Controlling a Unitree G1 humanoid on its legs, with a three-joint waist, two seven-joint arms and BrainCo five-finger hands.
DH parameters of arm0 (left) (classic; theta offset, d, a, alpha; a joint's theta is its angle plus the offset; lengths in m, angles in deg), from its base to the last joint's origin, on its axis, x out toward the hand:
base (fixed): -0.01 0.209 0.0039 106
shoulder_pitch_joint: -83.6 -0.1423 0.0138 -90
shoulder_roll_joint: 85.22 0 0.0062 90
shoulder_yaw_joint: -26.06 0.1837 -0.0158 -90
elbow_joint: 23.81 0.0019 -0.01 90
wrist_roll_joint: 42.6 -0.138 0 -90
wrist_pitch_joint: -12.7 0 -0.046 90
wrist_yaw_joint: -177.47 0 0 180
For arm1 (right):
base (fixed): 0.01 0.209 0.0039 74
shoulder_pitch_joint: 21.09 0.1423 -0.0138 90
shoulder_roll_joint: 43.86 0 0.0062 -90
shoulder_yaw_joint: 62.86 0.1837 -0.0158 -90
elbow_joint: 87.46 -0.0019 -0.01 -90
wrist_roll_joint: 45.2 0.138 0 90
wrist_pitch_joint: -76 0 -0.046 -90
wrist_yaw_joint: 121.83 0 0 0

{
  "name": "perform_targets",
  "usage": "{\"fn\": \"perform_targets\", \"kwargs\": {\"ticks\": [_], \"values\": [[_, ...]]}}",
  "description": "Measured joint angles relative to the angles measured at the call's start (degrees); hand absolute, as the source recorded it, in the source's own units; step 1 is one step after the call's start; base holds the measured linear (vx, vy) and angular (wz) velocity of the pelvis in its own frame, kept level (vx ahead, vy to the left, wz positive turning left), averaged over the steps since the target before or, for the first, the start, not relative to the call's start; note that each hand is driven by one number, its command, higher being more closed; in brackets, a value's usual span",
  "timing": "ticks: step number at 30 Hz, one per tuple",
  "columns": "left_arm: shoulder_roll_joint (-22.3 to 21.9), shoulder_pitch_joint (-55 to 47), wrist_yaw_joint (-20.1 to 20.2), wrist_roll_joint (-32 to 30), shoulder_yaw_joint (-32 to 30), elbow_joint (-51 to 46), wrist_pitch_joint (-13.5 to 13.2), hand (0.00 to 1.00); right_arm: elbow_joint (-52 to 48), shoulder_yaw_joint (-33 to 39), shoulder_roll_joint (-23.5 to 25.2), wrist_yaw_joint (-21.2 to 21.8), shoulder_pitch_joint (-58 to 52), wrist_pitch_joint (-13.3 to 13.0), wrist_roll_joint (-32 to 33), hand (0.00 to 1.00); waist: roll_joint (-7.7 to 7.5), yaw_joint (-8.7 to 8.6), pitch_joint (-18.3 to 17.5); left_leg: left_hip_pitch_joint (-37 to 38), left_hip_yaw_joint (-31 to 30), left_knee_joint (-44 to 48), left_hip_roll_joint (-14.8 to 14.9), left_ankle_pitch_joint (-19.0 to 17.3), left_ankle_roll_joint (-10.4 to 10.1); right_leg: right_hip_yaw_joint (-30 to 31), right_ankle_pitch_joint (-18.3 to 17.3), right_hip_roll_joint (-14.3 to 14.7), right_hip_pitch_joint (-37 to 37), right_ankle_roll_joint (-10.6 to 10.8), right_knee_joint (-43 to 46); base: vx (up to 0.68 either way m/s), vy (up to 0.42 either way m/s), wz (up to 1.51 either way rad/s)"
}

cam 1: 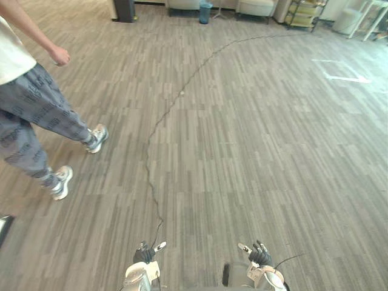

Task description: Pick up cushions and gather them together orderly.

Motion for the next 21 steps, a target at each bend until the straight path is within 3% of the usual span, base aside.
{"fn": "perform_targets", "kwargs": {"ticks": [1,2,3,4,6,7,8,9,10,11,12,14,16,17,19,20,21], "values": [[-0.42,-0.11,0.09,-0.31,0.11,0.27,0.01,0.0,0.61,-0.21,-0.48,0.0,0.1,-0.01,-0.05,0.0,0.08,-0.35,0.07,1.65,-1.69,0.09,0.19,0.01,-0.02,0.75,4.27,3.25,-0.01,-1.6,-10.17,0.79,-0.183,0.41],[-0.64,-0.16,0.22,-0.33,0.13,1.01,0.02,0.0,1.6,-0.39,-1.03,0.04,-0.21,-0.02,-0.02,0.0,1.16,-0.79,0.56,3.74,-4.34,0.43,1.04,0.02,-0.45,3.5,13.06,6.15,1.93,-6.85,-14.54,0.69,-0.168,0.29],[-0.61,0.26,0.79,-0.58,0.79,1.84,0.16,0.0,1.83,-0.41,-2.29,0.06,0.8,0.05,-0.12,0.0,3.12,-0.88,0.83,4.39,-5.32,0.8,2.68,0.07,-1.23,1.86,12.36,7.09,2.72,-6.91,-13.93,0.69,-0.151,0.26],[-0.61,1.37,1.23,-1.24,-2.15,2.18,0.03,0.0,2.1,-0.03,-2.77,0.06,2.03,-0.04,-0.45,0.0,4.16,-0.58,1.5,2.94,-7.57,3.22,3.68,3.92,-4.19,1.41,9.21,6.54,2.45,-7.95,-10.85,0.65,-0.168,0.17],[-0.88,0.76,1.29,-1.53,-3.13,1.01,-0.06,0.0,2.14,0.67,-2.89,0.05,2.06,0.11,-1.66,0.0,4.92,-0.94,2.0,3.52,-11.97,8.34,3.51,11.95,-4.53,0.42,2.49,5.3,5.61,-6.99,-6.49,0.7,-0.246,0.38],[-0.9,0.53,1.29,-1.53,-3.13,0.96,-0.09,0.0,2.06,0.59,-3.02,0.08,1.99,0.09,-1.84,0.0,5.35,-1.1,2.28,2.17,-13.34,13.63,4.13,13.46,-5.1,0.03,1.24,5.34,7.86,-6.73,-7.21,0.57,-0.213,0.3],[-1.05,-0.16,1.26,-1.56,-3.54,0.13,-0.03,0.0,1.93,-0.64,-3.19,0.09,1.85,0.06,-2.12,0.0,5.94,-0.65,2.41,-5.49,-17.03,31.39,5.8,21.65,-7.78,1.23,-0.42,6.0,12.46,-6.39,-10.21,0.51,-0.111,-0.13],[-1.11,-1.35,1.31,-1.57,-4.42,-0.77,-0.04,0.0,1.63,-1.79,-2.84,0.18,1.87,0.02,-2.1,0.0,6.47,0.41,2.75,-12.8,-17.82,45.86,7.8,23.55,-9.12,2.04,-1.31,7.19,16.33,-6.92,-12.76,0.5,-0.053,-0.38],[-1.11,-1.69,1.24,-1.5,-4.46,-1.03,-0.04,0.0,1.68,-2.62,-2.6,0.15,1.97,0.05,-2.09,0.0,6.74,0.82,2.99,-15.69,-17.14,50.93,8.97,22.04,-8.61,2.64,-1.9,7.7,18.36,-7.48,-13.72,0.5,0.001,-0.54],[-0.63,-2.89,1.16,-1.47,-4.48,-2.57,-0.18,0.0,1.85,-4.68,-2.04,0.3,1.99,0.15,-2.08,0.0,5.75,1.32,3.78,-21.8,-15.5,57.69,10.33,18.2,-6.65,4.2,-3.44,8.08,23.28,-7.62,-16.19,0.5,-0.014,-0.47],[-0.19,-3.15,1.14,-1.36,-4.28,-3.99,-0.42,0.0,2.03,-5.72,-1.53,0.33,2.1,0.26,-2.05,0.0,5.05,2.08,4.1,-25.91,-13.85,58.16,10.54,15.45,-4.88,5.8,-4.25,7.87,27.58,-7.19,-18.69,0.5,-0.015,-0.48],[-0.11,-3.9,1.07,-1.32,-4.21,-5.86,-1.21,0.0,2.36,-6.82,-0.82,0.17,1.44,0.59,-1.87,0.0,4.52,3.59,4.05,-31.81,-10.01,54.45,11.18,12.14,-4.31,8.32,-5.39,7.01,33.29,-6.1,-22.27,0.48,0.037,-0.7],[-0.03,-4.96,1.05,-1.35,-4.22,-7.63,-1.58,0.0,2.33,-7.21,-0.36,0.17,1.39,0.9,-1.58,0.0,4.0,3.65,3.88,-35.36,-5.42,43.68,11.05,10.27,-3.57,10.44,-5.84,5.58,37.13,-3.95,-24.98,0.63,0.139,-0.69],[-0.03,-5.24,0.98,-1.36,-4.2,-8.1,-2.16,0.0,2.32,-7.12,-0.21,0.03,1.31,1.04,-1.58,0.0,3.52,3.86,3.69,-36.32,-2.42,32.11,9.74,10.45,-3.23,11.82,-6.7,4.02,39.96,-2.38,-26.78,0.66,0.196,-0.58],[-0.04,-5.25,0.55,-1.36,-4.02,-8.06,-2.35,0.0,2.31,-7.07,-0.2,0.01,1.3,1.01,-1.61,0.0,2.99,4.32,3.08,-37.06,-2.18,13.78,6.17,15.12,-2.65,13.85,-7.86,1.92,44.11,-0.42,-29.75,0.78,0.301,-0.69],[0.32,-5.23,0.22,-1.37,-3.65,-8.08,-2.36,0.0,2.53,-7.18,0.13,-0.02,0.87,1.03,-1.72,0.0,2.1,5.06,2.32,-36.77,-3.97,12.36,4.73,22.06,-1.13,15.6,-8.4,0.99,44.64,0.43,-29.84,0.58,0.257,-0.63],[0.93,-5.05,0.2,-1.4,-3.59,-7.97,-2.32,0.0,2.73,-7.16,0.35,-0.06,0.6,1.07,-1.81,0.0,1.32,5.19,1.45,-36.7,-4.13,12.2,3.4,21.79,1.07,16.48,-8.31,-0.17,44.69,0.56,-29.7,0.72,0.341,-0.31]]}}
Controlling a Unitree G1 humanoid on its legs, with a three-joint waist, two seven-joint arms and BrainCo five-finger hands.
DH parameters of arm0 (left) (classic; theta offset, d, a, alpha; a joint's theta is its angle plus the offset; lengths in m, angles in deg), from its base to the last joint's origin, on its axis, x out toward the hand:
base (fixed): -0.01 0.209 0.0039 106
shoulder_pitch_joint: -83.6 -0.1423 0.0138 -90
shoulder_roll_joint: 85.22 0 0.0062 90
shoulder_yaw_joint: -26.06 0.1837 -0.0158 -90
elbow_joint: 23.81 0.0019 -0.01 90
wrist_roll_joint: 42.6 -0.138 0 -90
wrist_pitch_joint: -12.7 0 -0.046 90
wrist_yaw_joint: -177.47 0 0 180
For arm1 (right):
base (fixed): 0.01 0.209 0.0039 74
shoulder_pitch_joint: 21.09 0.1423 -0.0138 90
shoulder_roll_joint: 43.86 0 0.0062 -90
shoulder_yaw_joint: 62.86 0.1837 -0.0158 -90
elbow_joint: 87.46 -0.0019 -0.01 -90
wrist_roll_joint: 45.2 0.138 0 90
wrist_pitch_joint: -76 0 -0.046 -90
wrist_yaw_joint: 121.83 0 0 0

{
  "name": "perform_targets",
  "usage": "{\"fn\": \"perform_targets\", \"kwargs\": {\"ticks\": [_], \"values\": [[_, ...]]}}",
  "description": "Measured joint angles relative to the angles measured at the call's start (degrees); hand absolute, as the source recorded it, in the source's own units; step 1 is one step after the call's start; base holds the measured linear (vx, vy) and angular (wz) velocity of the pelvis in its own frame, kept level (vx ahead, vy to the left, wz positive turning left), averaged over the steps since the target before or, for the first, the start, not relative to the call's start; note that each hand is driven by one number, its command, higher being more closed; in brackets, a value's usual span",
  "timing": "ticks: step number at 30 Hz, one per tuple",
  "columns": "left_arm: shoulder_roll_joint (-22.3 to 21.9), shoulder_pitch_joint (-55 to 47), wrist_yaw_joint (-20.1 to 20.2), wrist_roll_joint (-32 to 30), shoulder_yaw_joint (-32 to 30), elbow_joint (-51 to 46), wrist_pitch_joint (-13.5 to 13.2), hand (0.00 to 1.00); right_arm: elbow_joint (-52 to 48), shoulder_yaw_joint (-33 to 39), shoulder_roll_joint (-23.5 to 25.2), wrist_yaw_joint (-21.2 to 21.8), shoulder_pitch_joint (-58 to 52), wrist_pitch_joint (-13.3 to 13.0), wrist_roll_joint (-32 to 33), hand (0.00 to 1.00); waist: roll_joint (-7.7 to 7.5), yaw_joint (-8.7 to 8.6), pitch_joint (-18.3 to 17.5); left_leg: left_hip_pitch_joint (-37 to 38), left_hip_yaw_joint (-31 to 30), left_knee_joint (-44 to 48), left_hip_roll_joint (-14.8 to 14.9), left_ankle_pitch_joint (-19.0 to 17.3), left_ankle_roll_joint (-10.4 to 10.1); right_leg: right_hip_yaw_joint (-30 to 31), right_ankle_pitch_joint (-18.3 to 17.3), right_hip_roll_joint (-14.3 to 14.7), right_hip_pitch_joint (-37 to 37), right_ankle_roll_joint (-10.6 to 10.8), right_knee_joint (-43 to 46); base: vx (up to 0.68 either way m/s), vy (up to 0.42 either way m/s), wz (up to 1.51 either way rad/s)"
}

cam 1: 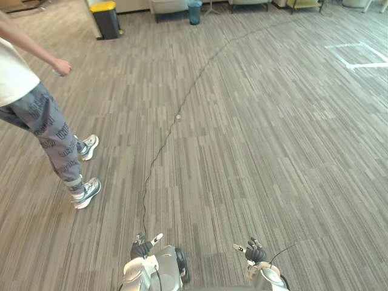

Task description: Pick up cushions and gather them together orderly.

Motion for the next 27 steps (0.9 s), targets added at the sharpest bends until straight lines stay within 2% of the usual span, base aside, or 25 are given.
{"fn": "perform_targets", "kwargs": {"ticks": [1,2,3,4,5,6,7,9,10,11,13,14,15,16,17,18,19,20,22,23,24,25,26,27], "values": [[0.55,0.43,-0.12,-0.05,0.65,0.09,0.04,0.0,-0.04,-0.3,1.01,0.15,-0.42,0.07,-0.35,0.0,-1.97,-0.37,-1.62,-0.12,1.01,1.41,-1.43,-2.05,1.85,1.71,2.77,-2.33,-1.81,0.34,3.24,0.72,0.376,-0.08],[0.68,0.43,-0.06,-0.01,0.94,0.07,0.02,0.0,-0.07,0.23,0.76,0.14,-0.66,0.16,-0.4,0.0,-2.57,-0.21,-2.0,0.62,1.14,3.76,-1.72,-4.42,2.85,4.06,5.33,-3.11,-2.6,2.17,6.67,0.85,0.45,-0.01],[0.75,0.42,-0.17,0.0,0.95,0.03,0.05,0.0,-0.09,0.3,0.86,0.09,-0.79,0.15,-0.4,0.0,-2.67,-0.21,-2.07,1.41,1.15,4.59,-1.94,-5.4,3.07,4.61,6.53,-3.27,-2.71,3.09,8.45,0.79,0.446,-0.24],[1.15,0.4,-0.22,0.19,1.54,0.56,0.21,0.0,-0.64,0.01,0.99,0.1,-1.54,0.11,-0.4,0.0,-3.4,-0.26,-2.27,6.45,1.48,4.75,-3.45,-8.41,3.43,5.74,10.62,-4.25,-4.05,4.95,18.23,0.63,0.33,-0.41],[1.21,0.46,-0.22,0.27,2.16,1.38,0.18,0.0,-1.27,-0.12,0.85,0.24,-1.86,-0.13,-0.42,0.0,-3.39,-0.17,-2.26,10.25,2.26,4.27,-3.93,-10.49,3.36,7.23,14.13,-4.41,-8.17,6.27,30.22,0.69,0.334,-0.67],[1.19,0.59,-0.21,0.44,2.74,2.46,0.19,0.0,-1.47,-0.73,0.45,0.37,-1.88,-0.34,-0.43,0.0,-3.21,-0.17,-2.16,13.84,3.23,3.46,-4.17,-12.33,2.8,8.49,15.57,-4.33,-13.7,7.8,43.21,0.46,0.193,-0.74],[1.16,1.07,-0.19,0.6,3.43,3.56,0.28,0.0,-1.73,-1.06,0.43,0.49,-2.12,-0.48,-0.47,0.0,-2.97,-0.59,-2.03,17.3,4.14,2.18,-4.5,-13.64,2.31,7.09,15.26,-4.73,-19.42,7.97,53.54,0.42,0.17,-0.61],[0.72,1.54,-0.13,0.61,4.68,5.31,1.14,0.0,-3.53,-1.24,0.41,0.79,-2.94,-0.51,-0.47,0.0,-2.06,-2.13,-1.78,23.59,5.63,-2.2,-4.45,-15.27,1.3,2.1,11.07,-4.96,-28.13,6.14,61.08,0.33,0.149,-0.42],[0.65,1.92,-0.13,0.61,4.89,5.46,1.31,0.0,-4.09,-1.23,0.42,0.9,-2.95,-0.57,-0.53,0.0,-1.63,-2.47,-1.51,25.14,6.0,-3.63,-4.43,-15.95,0.6,0.53,9.86,-4.92,-30.38,5.72,61.15,0.34,0.155,-0.48],[0.62,2.18,-0.16,0.58,4.94,6.07,1.44,0.0,-4.84,-1.12,0.43,1.31,-3.0,-0.7,-0.52,0.0,-2.3,-2.68,-1.34,28.47,7.32,-6.27,-4.44,-17.22,-0.96,-3.73,7.36,-5.12,-34.96,5.46,58.73,0.35,0.099,-0.46],[0.56,2.31,-0.1,0.56,4.88,6.68,1.49,0.0,-5.15,-0.36,0.41,1.38,-3.03,-1.21,-0.47,0.0,-2.79,-3.32,-1.0,32.83,8.65,-8.17,-3.99,-17.88,-1.97,-10.89,4.39,-5.1,-37.01,3.11,50.56,0.42,0.026,-0.32],[0.15,2.59,-0.01,0.37,4.87,6.82,1.46,0.0,-5.36,-0.01,0.42,1.38,-2.9,-1.55,-0.49,0.0,-2.67,-4.5,-0.97,35.57,9.54,-10.05,-3.34,-18.36,-2.78,-17.79,4.21,-4.74,-37.36,1.53,40.29,0.43,-0.039,-0.04],[-0.12,3.01,0.02,0.19,4.87,6.8,1.44,0.0,-5.49,0.02,0.42,1.37,-2.52,-1.75,-0.47,0.0,-2.65,-4.97,-0.98,36.6,10.12,-11.17,-3.21,-18.57,-3.12,-20.52,5.0,-4.51,-37.86,0.37,35.0,0.56,-0.067,0.03],[-0.79,3.87,0.07,-0.03,4.85,6.77,1.41,0.0,-5.61,0.12,0.21,1.39,-2.09,-1.85,-0.48,0.0,-2.15,-5.37,-0.67,38.6,10.26,-12.73,-2.91,-19.12,-4.42,-23.13,7.64,-3.42,-38.77,-1.65,26.44,0.56,-0.087,0.02],[-1.21,4.03,0.2,-0.06,4.85,6.77,1.34,0.0,-5.37,0.04,-0.06,1.39,-1.9,-1.85,-0.48,0.0,-1.97,-5.39,-0.48,39.8,9.97,-13.21,-2.98,-19.22,-4.74,-23.37,10.7,-2.36,-38.96,-3.28,21.95,0.59,-0.104,-0.08],[-1.81,3.59,0.25,0.0,4.82,7.04,1.4,0.0,-5.25,-0.39,-0.88,1.44,-1.47,-1.69,-0.52,0.0,-0.81,-5.69,-0.12,41.32,8.77,-12.21,-1.84,-19.15,-4.71,-23.08,14.31,-0.72,-38.11,-7.77,22.31,0.63,-0.146,-0.21],[-1.8,3.43,0.79,-0.2,5.05,7.39,1.51,0.0,-5.26,-0.6,-0.98,1.46,-1.17,-1.69,-0.53,0.0,0.36,-5.75,-0.26,41.66,8.02,-11.03,-0.42,-18.87,-5.14,-23.53,13.39,0.01,-37.2,-8.19,22.81,0.63,-0.195,-0.27],[-1.83,3.3,1.13,-0.55,3.83,7.36,1.48,0.0,-5.51,-0.49,-1.03,1.57,-0.88,-1.67,-0.58,0.0,1.02,-5.7,-0.17,41.06,4.89,-5.9,1.18,-16.88,-6.71,-23.59,10.23,0.66,-36.56,-8.42,24.98,0.75,-0.287,-0.36],[-1.88,3.04,1.37,-1.17,3.83,7.33,1.5,0.0,-5.76,-0.52,-1.71,1.78,-0.78,-1.66,-0.77,0.0,2.56,-5.76,0.7,36.01,-0.43,9.5,4.04,-12.08,-6.31,-22.77,7.23,3.43,-32.98,-8.38,24.12,0.6,-0.257,-0.56],[-1.88,2.38,1.38,-1.41,3.7,7.07,1.52,0.0,-5.73,-1.11,-2.06,1.85,-0.6,-1.62,-1.0,0.0,4.43,-5.67,1.0,29.32,-5.04,25.56,6.72,-5.19,-7.38,-20.47,6.55,6.23,-29.02,-8.55,20.49,0.57,-0.11,-0.98],[-1.85,1.99,1.35,-1.8,3.53,6.43,1.45,0.0,-5.43,-1.49,-1.92,1.83,-0.4,-1.57,-0.94,0.0,4.83,-5.01,1.6,24.83,-6.49,35.82,8.11,-5.09,-7.71,-18.21,6.02,8.23,-26.21,-9.04,18.22,0.57,-0.057,-1.41],[-1.46,1.91,1.3,-1.93,2.91,5.56,1.22,0.0,-4.93,-3.28,-1.65,1.77,-0.08,-1.42,-0.93,0.0,5.09,-4.25,2.35,20.45,-7.15,44.3,8.38,-7.42,-6.5,-14.7,4.67,10.04,-21.81,-10.19,15.83,0.56,0.01,-1.23],[-1.13,1.92,1.28,-2.02,2.93,5.08,1.2,0.0,-4.61,-4.05,-1.37,1.76,0.42,-1.31,-0.92,0.0,4.59,-4.07,2.66,18.49,-7.3,46.18,8.04,-8.54,-5.85,-13.27,4.27,10.47,-19.72,-10.2,14.64,0.56,0.0,-1.35],[-0.21,1.75,1.18,-2.14,3.53,3.99,1.07,0.0,-3.2,-5.11,-0.73,1.76,0.52,-1.12,-0.9,0.0,2.84,-3.34,3.06,13.19,-7.0,46.2,6.84,-10.89,-4.72,-9.59,3.67,10.69,-14.82,-10.13,11.11,0.61,0.022,-1.3]]}}
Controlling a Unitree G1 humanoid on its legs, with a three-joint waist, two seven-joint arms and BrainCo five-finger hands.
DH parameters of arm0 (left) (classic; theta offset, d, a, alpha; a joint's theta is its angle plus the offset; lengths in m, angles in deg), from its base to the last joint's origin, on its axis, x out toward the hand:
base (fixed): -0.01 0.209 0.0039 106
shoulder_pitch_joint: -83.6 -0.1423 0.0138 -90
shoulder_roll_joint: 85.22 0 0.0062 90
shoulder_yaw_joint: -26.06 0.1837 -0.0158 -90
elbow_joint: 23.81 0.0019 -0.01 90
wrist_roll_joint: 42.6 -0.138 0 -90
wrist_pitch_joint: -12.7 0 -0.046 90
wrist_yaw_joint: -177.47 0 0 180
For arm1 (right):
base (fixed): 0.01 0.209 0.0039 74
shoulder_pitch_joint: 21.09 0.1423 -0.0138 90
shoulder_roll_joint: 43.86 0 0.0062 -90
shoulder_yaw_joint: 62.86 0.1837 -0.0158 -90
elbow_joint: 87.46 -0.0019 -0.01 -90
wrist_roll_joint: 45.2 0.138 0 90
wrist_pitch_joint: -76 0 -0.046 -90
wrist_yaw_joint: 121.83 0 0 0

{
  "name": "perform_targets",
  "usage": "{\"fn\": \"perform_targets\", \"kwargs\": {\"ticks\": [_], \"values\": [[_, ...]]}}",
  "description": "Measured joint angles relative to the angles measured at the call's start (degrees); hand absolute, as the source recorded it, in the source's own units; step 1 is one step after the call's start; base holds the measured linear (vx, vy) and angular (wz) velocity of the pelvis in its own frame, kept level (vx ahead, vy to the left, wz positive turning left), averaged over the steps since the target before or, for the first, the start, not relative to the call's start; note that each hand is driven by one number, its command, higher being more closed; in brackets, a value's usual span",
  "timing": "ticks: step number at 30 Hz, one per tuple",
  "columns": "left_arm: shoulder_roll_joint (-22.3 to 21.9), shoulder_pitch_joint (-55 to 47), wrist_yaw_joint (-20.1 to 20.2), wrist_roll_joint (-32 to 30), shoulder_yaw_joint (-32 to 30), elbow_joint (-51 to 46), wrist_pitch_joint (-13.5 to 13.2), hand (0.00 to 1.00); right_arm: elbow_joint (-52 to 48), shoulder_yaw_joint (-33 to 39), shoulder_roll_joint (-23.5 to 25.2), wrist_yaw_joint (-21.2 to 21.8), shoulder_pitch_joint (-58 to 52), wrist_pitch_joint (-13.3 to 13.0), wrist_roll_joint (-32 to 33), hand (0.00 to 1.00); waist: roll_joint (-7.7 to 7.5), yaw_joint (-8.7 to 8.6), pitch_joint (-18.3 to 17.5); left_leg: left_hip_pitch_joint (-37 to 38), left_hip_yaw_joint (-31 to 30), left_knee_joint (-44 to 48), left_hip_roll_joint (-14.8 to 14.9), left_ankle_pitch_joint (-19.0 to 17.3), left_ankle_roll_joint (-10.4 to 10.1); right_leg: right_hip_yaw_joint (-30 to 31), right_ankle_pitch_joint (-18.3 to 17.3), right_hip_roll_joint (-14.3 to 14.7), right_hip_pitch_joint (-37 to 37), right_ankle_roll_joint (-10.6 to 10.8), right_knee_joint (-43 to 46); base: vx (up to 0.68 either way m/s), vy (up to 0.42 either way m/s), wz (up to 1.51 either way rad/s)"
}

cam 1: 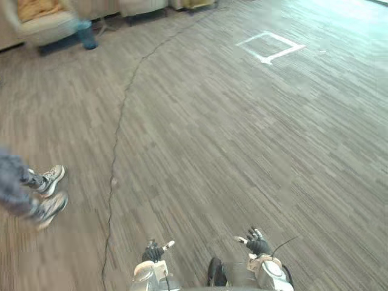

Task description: Pick up cushions and gather them together orderly.

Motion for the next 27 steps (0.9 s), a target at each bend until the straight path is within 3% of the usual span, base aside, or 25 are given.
{"fn": "perform_targets", "kwargs": {"ticks": [2,3,5,6,7,8,9,10,11,12,13,14,15,16,17,18,20,22,24,25,26,27], "values": [[0.49,-0.49,-0.16,0.05,0.84,-2.19,-0.39,0.0,0.81,-0.15,0.01,-0.02,-0.45,0.15,0.05,0.0,-0.91,1.55,-0.44,-6.54,0.85,-7.6,-1.28,-3.06,1.24,5.52,-0.71,-0.31,4.86,0.86,-3.34,0.5,0.069,-1.51],[0.34,-1.03,-0.28,0.08,0.84,-3.26,-1.06,0.0,0.91,-0.16,0.18,-0.02,-0.46,0.23,0.08,0.0,-0.97,2.03,-0.62,-9.17,0.83,-16.62,-2.39,-3.8,1.47,8.73,-1.29,-1.08,7.1,2.59,-4.27,0.58,0.166,-1.43],[0.33,-1.73,-0.5,0.21,0.77,-4.47,-1.52,0.0,0.9,0.32,-0.19,-0.38,-0.61,0.26,0.17,0.0,-1.26,2.09,-0.85,-12.36,-1.06,-31.51,-4.6,-2.75,1.08,12.87,-3.41,-3.01,10.89,3.89,-6.29,0.64,0.236,-1.16],[0.42,-2.24,-0.88,0.44,0.89,-5.05,-1.52,0.0,0.91,0.5,-0.23,-0.51,-1.12,0.24,0.16,0.0,-1.95,2.13,-1.77,-13.35,-2.3,-41.24,-6.36,-0.08,-0.07,14.92,-4.64,-4.7,13.04,4.93,-7.85,0.58,0.27,-0.76],[0.45,-2.44,-1.05,0.57,1.0,-5.17,-1.62,0.0,0.98,0.48,-0.24,-0.51,-1.33,0.23,0.12,0.0,-2.04,2.18,-2.2,-13.89,-2.6,-44.23,-6.67,0.87,-0.42,15.63,-4.94,-5.17,13.68,5.33,-8.46,0.77,0.378,-1.03],[0.89,-2.67,-1.45,0.7,1.42,-4.76,-1.74,0.0,2.62,0.19,-0.19,-0.5,-1.87,0.11,-0.23,0.0,-2.29,2.64,-3.39,-14.25,-3.53,-46.43,-7.43,8.45,-0.51,17.93,-5.5,-6.32,14.99,6.32,-8.72,0.83,0.412,-0.99],[2.35,-2.57,-1.5,0.73,1.28,-4.31,-1.65,0.0,3.9,0.02,0.8,-0.46,-2.13,0.32,-1.2,0.0,-5.05,3.01,-5.23,-13.4,-1.83,-46.26,-9.46,10.04,2.55,19.78,-5.58,-9.49,14.27,6.62,-5.92,0.84,0.406,-0.96],[2.53,-2.51,-1.48,0.71,1.21,-4.26,-1.6,0.0,3.9,0.07,1.1,-0.39,-2.3,0.3,-1.44,0.0,-5.83,3.02,-5.71,-12.95,-0.81,-45.52,-9.77,9.13,3.09,20.02,-4.59,-10.37,12.93,8.18,-3.51,0.84,0.411,-0.71],[2.71,-2.39,-1.5,0.7,0.69,-3.97,-1.61,0.0,4.2,-0.23,1.08,-0.2,-3.24,0.73,-1.83,0.0,-6.69,3.01,-5.74,-10.91,1.21,-43.14,-10.25,6.08,4.39,20.58,-1.18,-11.69,11.09,12.9,3.57,0.78,0.405,-0.68],[3.2,-2.36,-1.48,0.82,0.7,-3.41,-1.35,0.0,3.84,-0.6,1.05,-0.21,-3.67,0.76,-1.88,0.0,-7.29,3.03,-5.76,-6.29,3.13,-43.42,-11.19,4.21,5.39,21.56,4.37,-11.95,8.3,15.06,13.55,0.75,0.407,-0.76],[3.21,-2.35,-1.5,0.96,0.72,-3.02,-1.18,0.0,3.76,-0.63,0.88,-0.22,-3.6,0.7,-1.91,0.0,-7.13,3.04,-5.62,-3.82,3.63,-44.07,-11.32,3.2,5.98,21.84,8.38,-11.77,5.88,16.59,20.38,0.77,0.403,-0.95],[3.09,-2.28,-1.49,1.1,1.06,-2.02,-1.02,0.0,3.15,-1.3,0.28,0.12,-3.64,0.41,-2.43,0.0,-5.91,3.06,-4.86,2.12,4.33,-45.69,-11.57,0.79,5.38,21.44,13.18,-10.95,-0.75,20.31,36.96,0.68,0.32,-0.85],[3.07,-1.75,-1.45,1.09,2.04,-0.18,-0.89,0.0,1.59,-1.99,-0.25,0.19,-3.73,0.14,-3.53,0.0,-5.55,2.11,-4.61,7.14,4.52,-47.35,-11.98,-0.48,5.3,18.75,11.08,-10.78,-5.45,20.54,46.63,0.55,0.245,-0.69],[3.07,-1.49,-1.42,1.09,2.67,0.7,-0.84,0.0,1.05,-2.0,-0.28,0.23,-3.74,0.04,-3.74,0.0,-5.25,1.28,-4.41,9.19,4.61,-48.3,-12.24,-0.6,5.33,16.79,9.51,-11.08,-7.44,20.08,48.88,0.49,0.204,-0.39],[2.62,-0.94,-1.37,1.05,3.71,2.08,-0.71,0.0,-0.34,-1.96,-0.25,0.31,-3.92,-0.01,-3.95,0.0,-4.82,0.82,-4.45,13.74,5.18,-51.09,-12.21,-0.68,5.42,11.93,5.59,-11.66,-12.45,17.74,50.46,0.38,0.162,-0.37],[1.95,-0.56,-1.34,1.05,3.63,2.35,-0.67,0.0,-0.87,-1.74,-0.16,0.54,-3.95,-0.09,-3.98,0.0,-4.61,0.8,-4.48,16.38,6.23,-53.17,-12.02,-1.43,6.22,8.8,3.57,-11.62,-16.34,16.66,49.43,0.66,0.237,-0.41],[0.84,0.57,-1.17,0.95,3.58,3.47,-0.4,0.0,-2.08,-1.11,-0.29,0.79,-3.13,-0.68,-3.98,0.0,-4.59,0.12,-3.55,21.74,5.91,-56.41,-11.33,-5.25,5.42,1.24,0.41,-11.64,-23.12,14.27,42.31,0.52,0.105,-0.2],[0.91,1.14,-0.91,0.76,3.9,4.45,0.24,0.0,-1.63,0.1,-0.25,0.8,-2.56,-0.71,-3.93,0.0,-5.35,-0.74,-2.9,24.66,5.72,-56.82,-11.46,-5.73,6.01,-2.81,0.83,-11.5,-24.08,12.37,27.95,0.45,-0.036,0.23],[0.78,0.66,-0.77,-0.23,5.31,5.03,0.22,0.0,-0.92,0.81,-0.93,0.68,-1.96,-0.97,-3.86,0.0,-5.43,-2.5,-2.96,27.42,2.52,-58.28,-12.49,-6.11,6.65,-2.27,6.26,-11.38,-24.1,11.02,10.9,0.63,-0.149,0.72],[0.4,0.28,-0.35,-0.89,5.15,4.91,0.17,0.0,-0.41,0.65,-1.34,0.77,-1.54,-1.03,-3.87,0.0,-4.95,-2.95,-2.91,29.43,0.13,-58.59,-12.67,-6.33,6.93,-0.87,11.68,-10.65,-24.12,7.35,11.22,0.64,-0.169,0.54],[0.03,0.38,-0.16,-1.17,4.74,4.86,0.15,0.0,-0.17,0.62,-2.0,0.82,-1.3,-1.01,-3.91,0.0,-4.34,-2.91,-3.15,29.58,-0.76,-57.65,-11.94,-6.28,6.95,-0.57,11.05,-9.86,-24.16,6.57,12.73,0.64,-0.206,0.23],[-0.78,0.05,-0.09,-1.25,3.32,4.08,0.14,0.0,0.01,0.63,-2.74,0.96,-0.92,-0.89,-3.92,0.0,-2.0,-2.35,-3.74,27.36,-2.3,-51.44,-9.37,-6.09,6.62,-1.26,8.47,-8.43,-23.32,5.61,13.7,0.62,-0.219,-0.11]]}}
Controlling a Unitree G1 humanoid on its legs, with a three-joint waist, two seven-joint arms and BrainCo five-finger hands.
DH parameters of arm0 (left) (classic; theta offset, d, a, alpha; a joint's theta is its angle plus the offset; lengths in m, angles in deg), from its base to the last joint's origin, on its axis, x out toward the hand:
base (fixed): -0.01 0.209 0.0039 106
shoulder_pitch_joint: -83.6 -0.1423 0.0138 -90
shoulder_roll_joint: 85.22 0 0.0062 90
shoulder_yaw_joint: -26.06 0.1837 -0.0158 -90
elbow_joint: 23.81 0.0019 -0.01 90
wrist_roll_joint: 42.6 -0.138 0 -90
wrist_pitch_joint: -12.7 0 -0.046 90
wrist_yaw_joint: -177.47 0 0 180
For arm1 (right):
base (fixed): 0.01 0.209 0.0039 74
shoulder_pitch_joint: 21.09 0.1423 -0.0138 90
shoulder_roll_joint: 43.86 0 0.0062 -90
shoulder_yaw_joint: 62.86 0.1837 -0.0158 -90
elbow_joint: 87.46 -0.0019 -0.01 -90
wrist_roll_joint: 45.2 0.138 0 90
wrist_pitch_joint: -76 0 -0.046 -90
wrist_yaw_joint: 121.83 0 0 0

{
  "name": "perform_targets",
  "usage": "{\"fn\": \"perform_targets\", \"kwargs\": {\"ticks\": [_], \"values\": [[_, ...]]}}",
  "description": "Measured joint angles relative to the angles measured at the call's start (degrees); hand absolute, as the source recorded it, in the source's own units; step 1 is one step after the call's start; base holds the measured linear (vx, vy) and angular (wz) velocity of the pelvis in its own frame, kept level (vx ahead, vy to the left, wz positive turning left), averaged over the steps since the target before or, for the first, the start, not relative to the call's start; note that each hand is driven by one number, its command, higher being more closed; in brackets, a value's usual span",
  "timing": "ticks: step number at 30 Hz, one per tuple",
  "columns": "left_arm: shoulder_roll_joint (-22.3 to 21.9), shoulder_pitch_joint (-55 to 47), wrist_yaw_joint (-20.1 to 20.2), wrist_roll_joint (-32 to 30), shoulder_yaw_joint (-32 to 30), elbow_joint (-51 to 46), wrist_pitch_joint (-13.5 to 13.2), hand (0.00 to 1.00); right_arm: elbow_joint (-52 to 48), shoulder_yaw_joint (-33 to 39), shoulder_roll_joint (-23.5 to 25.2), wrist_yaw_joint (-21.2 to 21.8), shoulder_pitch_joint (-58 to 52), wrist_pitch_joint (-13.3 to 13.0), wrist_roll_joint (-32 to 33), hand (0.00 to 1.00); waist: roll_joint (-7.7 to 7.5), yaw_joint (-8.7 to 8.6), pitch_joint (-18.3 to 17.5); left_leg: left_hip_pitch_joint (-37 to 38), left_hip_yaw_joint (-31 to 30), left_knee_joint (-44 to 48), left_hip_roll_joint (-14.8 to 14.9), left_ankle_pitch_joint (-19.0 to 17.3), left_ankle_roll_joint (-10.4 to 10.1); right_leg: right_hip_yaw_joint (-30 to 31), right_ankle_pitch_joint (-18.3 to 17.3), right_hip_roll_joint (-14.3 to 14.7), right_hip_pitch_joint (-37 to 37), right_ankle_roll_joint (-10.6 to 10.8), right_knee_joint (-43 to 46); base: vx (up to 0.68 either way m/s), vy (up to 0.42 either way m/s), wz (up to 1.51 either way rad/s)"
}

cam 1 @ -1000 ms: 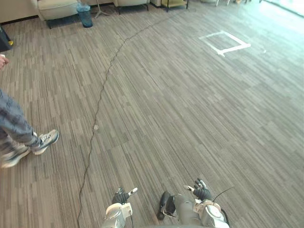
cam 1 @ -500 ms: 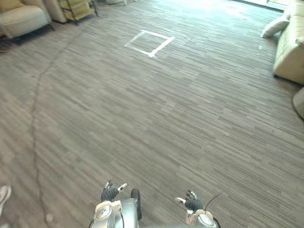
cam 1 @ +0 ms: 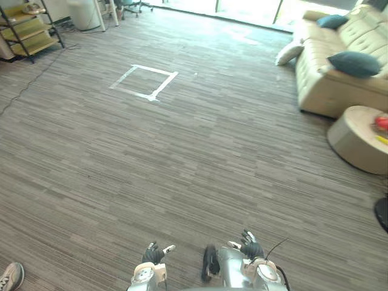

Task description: Pick up cushions and gather them together orderly.

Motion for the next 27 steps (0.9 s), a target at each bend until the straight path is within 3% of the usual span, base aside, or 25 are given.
{"fn": "perform_targets", "kwargs": {"ticks": [1,2,3,4,5,6,7,8,9,11,13,14,15,16,17,18,19,20,21,22,24,25,26,27], "values": [[-0.37,-0.49,0.09,-0.06,-0.63,-0.28,0.01,0.0,-0.32,0.07,-0.58,0.01,0.03,-0.08,0.11,0.0,1.84,-0.06,0.04,-5.09,-2.94,12.11,2.39,1.94,-3.16,-0.66,-1.89,1.63,2.01,-0.54,-0.85,0.74,-0.282,-0.22],[-0.59,-0.39,0.16,-0.07,-1.02,-0.42,0.03,0.0,-0.52,0.08,-0.92,0.0,0.1,-0.05,0.14,0.0,2.94,-0.14,0.35,-9.41,-5.32,22.02,3.77,5.83,-7.78,-0.46,-2.98,3.11,4.0,-0.91,-2.1,0.63,-0.215,-0.22],[-0.45,-0.35,0.26,-0.1,-1.52,-0.76,0.06,0.0,-0.51,0.0,-1.3,-0.07,0.54,-0.03,0.47,0.0,3.94,-0.02,1.24,-14.41,-7.2,33.0,5.58,11.08,-10.94,-0.13,-3.57,4.92,7.22,-1.45,-4.27,0.52,-0.155,-0.21],[-0.4,-0.3,0.43,-0.09,-2.05,-1.01,0.05,0.0,-0.2,-0.02,-1.37,-0.14,0.88,-0.01,0.58,0.0,4.28,0.0,1.67,-16.57,-7.19,38.31,6.53,10.89,-10.91,0.18,-3.92,5.87,9.16,-1.95,-5.63,0.53,-0.094,-0.35],[-0.31,0.02,0.38,-0.02,-3.18,-2.03,0.02,0.0,0.69,-0.07,-0.97,-0.39,1.42,0.9,0.6,0.0,4.45,0.53,2.76,-20.98,-6.01,47.05,7.8,8.1,-9.6,1.27,-4.94,7.38,15.21,-2.99,-8.69,0.65,-0.093,-0.44],[0.21,-0.01,0.28,-0.01,-2.97,-3.24,-0.15,0.0,1.47,-0.11,0.12,-0.45,1.34,1.23,0.73,0.0,2.55,1.42,3.57,-25.39,-4.45,49.55,7.21,5.3,-8.02,2.62,-6.22,7.42,21.3,-3.84,-12.01,0.62,-0.09,-0.48],[0.75,-0.08,0.28,0.04,-2.89,-3.88,-0.28,0.0,1.93,-0.12,0.56,-0.47,1.33,1.26,0.91,0.0,1.97,1.85,3.5,-27.17,-3.32,48.77,6.96,4.33,-7.67,3.24,-6.52,7.2,23.12,-4.03,-13.62,0.67,-0.108,-0.71],[1.58,-0.17,0.18,0.11,-2.45,-5.15,-0.5,0.0,2.91,-0.05,0.85,-0.52,1.12,1.54,1.31,0.0,0.79,2.98,2.96,-30.86,0.74,43.59,6.72,2.16,-6.61,5.71,-6.77,6.72,26.83,-2.91,-16.04,0.67,-0.081,-0.93],[1.53,-0.36,0.06,0.14,-2.48,-5.83,-0.98,0.0,3.05,-0.03,1.47,-0.58,1.12,1.8,2.22,0.0,0.74,3.88,2.75,-34.53,2.98,37.17,6.69,1.0,-6.19,7.79,-7.54,6.37,29.8,-2.0,-18.03,0.68,-0.049,-0.94],[1.22,-0.45,-0.13,0.21,-2.55,-6.26,-1.33,0.0,3.0,-0.04,1.5,-0.97,1.11,1.99,2.27,0.0,1.15,3.87,2.92,-37.37,3.54,31.61,6.36,1.0,-6.24,9.44,-8.3,5.88,32.62,-1.22,-19.85,0.57,0.069,-0.65],[1.3,-0.99,-0.6,0.66,-2.42,-7.06,-1.59,0.0,2.98,-0.23,1.63,-1.22,0.84,2.15,2.22,0.0,0.67,4.16,1.96,-39.92,3.95,10.11,2.96,5.46,-6.57,13.1,-10.89,2.54,38.99,2.4,-24.79,0.73,0.213,-0.96],[1.25,-1.25,-0.94,0.74,-2.36,-6.93,-1.56,0.0,2.99,-0.56,1.52,-1.28,0.81,2.13,2.22,0.0,0.92,4.18,1.17,-40.87,3.69,5.72,2.75,8.28,-5.94,14.12,-11.6,1.96,39.94,3.49,-25.41,0.86,0.333,-0.94],[1.01,-1.45,-1.07,0.85,-2.24,-6.85,-1.5,0.0,3.02,-0.9,1.68,-1.3,0.4,2.15,2.22,0.0,0.62,4.72,0.13,-40.65,3.69,5.99,2.15,14.94,-5.08,15.65,-12.38,0.9,40.27,4.83,-24.52,0.79,0.337,-0.77],[2.14,-1.75,-1.23,0.83,-1.76,-6.77,-1.43,0.0,2.99,-1.24,2.43,-1.3,-0.51,2.21,2.21,0.0,-1.29,4.84,-2.06,-40.24,4.73,6.09,0.28,15.76,-2.81,17.07,-12.67,-1.45,38.47,5.34,-20.27,0.8,0.344,-0.58],[2.6,-1.67,-1.28,0.78,-1.81,-6.58,-1.4,0.0,2.7,-0.84,2.76,-1.26,-1.14,2.16,2.15,0.0,-2.82,4.65,-2.32,-38.7,5.66,6.29,-1.12,14.63,-2.03,17.42,-11.97,-3.07,36.11,6.6,-13.92,0.79,0.356,-0.28],[3.01,-1.63,-1.28,0.8,-1.73,-6.37,-1.48,0.0,2.7,-0.87,3.09,-1.18,-1.95,2.17,2.12,0.0,-4.06,4.5,-2.13,-36.12,5.95,6.33,-2.42,12.36,-1.61,17.93,-10.1,-3.58,33.55,9.48,-5.03,0.72,0.352,-0.09],[3.69,-1.27,-1.39,0.83,-1.59,-6.06,-1.35,0.0,2.17,-1.01,3.24,-1.12,-2.86,2.1,2.05,0.0,-5.05,4.23,-1.54,-31.78,6.04,6.05,-3.86,9.42,-1.17,18.92,-3.45,-3.93,27.76,11.88,11.67,0.69,0.34,-0.05],[4.06,-0.98,-1.45,0.87,-1.18,-5.45,-1.13,0.0,1.95,-1.03,3.13,-1.0,-2.73,1.99,2.06,0.0,-5.33,4.04,-1.17,-29.41,6.19,6.01,-4.33,7.98,-1.41,19.42,0.1,-4.03,24.61,13.11,19.89,0.62,0.283,-0.03],[4.29,-0.8,-1.53,1.08,0.25,-4.08,-0.93,0.0,1.84,-1.07,2.58,-0.88,-2.61,1.92,2.05,0.0,-4.69,3.56,-0.59,-24.54,6.11,5.71,-5.02,5.74,-1.54,18.66,2.04,-4.19,19.74,14.16,31.44,0.59,0.225,0.03],[3.81,-0.67,-1.57,1.14,1.99,-3.3,-0.74,0.0,0.97,-1.04,1.94,-0.85,-2.84,1.57,2.04,0.0,-3.9,2.9,-0.45,-19.48,5.34,4.32,-4.94,4.24,-1.35,16.03,0.81,-4.37,15.57,14.04,36.67,0.67,0.232,0.08],[2.76,-0.32,-1.61,1.14,3.92,-2.91,-0.44,0.0,-0.79,-0.84,1.61,-0.85,-3.3,1.01,2.0,0.0,-2.55,2.73,-0.81,-13.26,4.91,-0.6,-4.15,1.5,-1.64,10.47,-3.1,-4.34,7.88,11.91,37.35,0.47,0.139,0.06],[2.54,-0.27,-1.57,1.14,4.05,-2.74,-0.27,0.0,-1.18,-0.65,1.74,-0.8,-3.28,0.9,2.0,0.0,-2.59,2.71,-0.82,-12.12,4.87,-1.29,-4.08,0.8,-1.48,9.34,-4.0,-4.35,5.69,11.67,36.41,0.52,0.07,0.05],[1.88,-0.06,-1.47,1.13,4.39,-1.47,0.17,0.0,-2.31,0.1,1.67,-0.72,-3.02,0.44,2.06,0.0,-2.51,1.98,-0.59,-8.25,4.34,-2.74,-3.72,-1.19,-1.63,5.45,-6.13,-4.19,0.11,10.66,30.18,0.56,0.037,0.08],[1.77,0.08,-1.44,1.13,4.39,-1.03,0.24,0.0,-2.19,0.15,1.42,-0.71,-2.73,0.36,2.04,0.0,-2.41,1.56,-0.5,-6.98,4.2,-3.08,-3.55,-1.69,-1.5,4.4,-6.54,-4.19,-0.57,10.08,27.55,0.72,-0.011,0.3]]}}
